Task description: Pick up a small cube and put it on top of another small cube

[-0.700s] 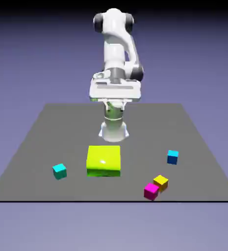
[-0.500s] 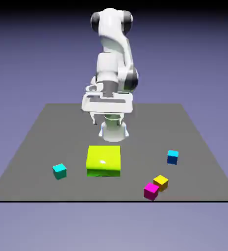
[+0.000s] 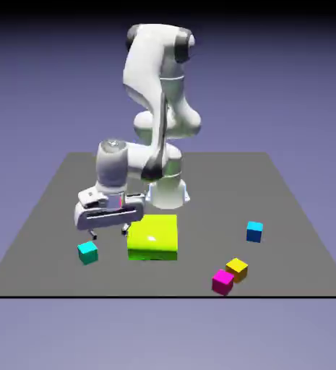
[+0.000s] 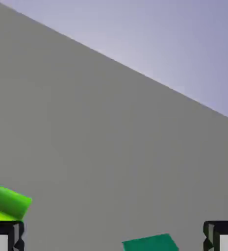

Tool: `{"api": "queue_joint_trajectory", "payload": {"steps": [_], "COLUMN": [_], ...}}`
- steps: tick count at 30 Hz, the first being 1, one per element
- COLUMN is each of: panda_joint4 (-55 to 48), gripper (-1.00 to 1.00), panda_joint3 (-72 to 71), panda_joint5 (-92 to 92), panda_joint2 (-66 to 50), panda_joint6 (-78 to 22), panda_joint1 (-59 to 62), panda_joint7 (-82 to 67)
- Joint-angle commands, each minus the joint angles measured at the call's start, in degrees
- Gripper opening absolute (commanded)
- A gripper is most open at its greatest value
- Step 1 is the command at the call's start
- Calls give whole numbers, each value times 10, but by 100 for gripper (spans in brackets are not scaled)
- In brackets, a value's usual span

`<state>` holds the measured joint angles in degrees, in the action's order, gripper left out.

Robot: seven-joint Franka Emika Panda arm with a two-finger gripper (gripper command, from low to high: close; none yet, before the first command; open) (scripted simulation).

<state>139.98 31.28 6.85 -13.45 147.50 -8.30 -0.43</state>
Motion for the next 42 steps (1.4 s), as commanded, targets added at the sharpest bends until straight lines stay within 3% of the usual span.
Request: {"api": "queue_joint_trajectory", "payload": {"steps": [1,4,9,10,16,28,42], "panda_joint4": [-9,-35,-38,-38,-40,-176,30], "gripper": [0,0,0,-100,-100,-100,-100], "panda_joint3": [14,49,-3,-3,47,-202,-492], "panda_joint5": [3,9,-32,-32,9,-14,199], "panda_joint2": [-21,-83,-176,-176,-76,-8,115], "panda_joint6": [-12,-39,51,51,-47,-120,-81], "panda_joint1": [-3,-9,49,49,-10,26,-205], "panda_joint7": [-19,-73,-97,-97,-69,29,-26]}}
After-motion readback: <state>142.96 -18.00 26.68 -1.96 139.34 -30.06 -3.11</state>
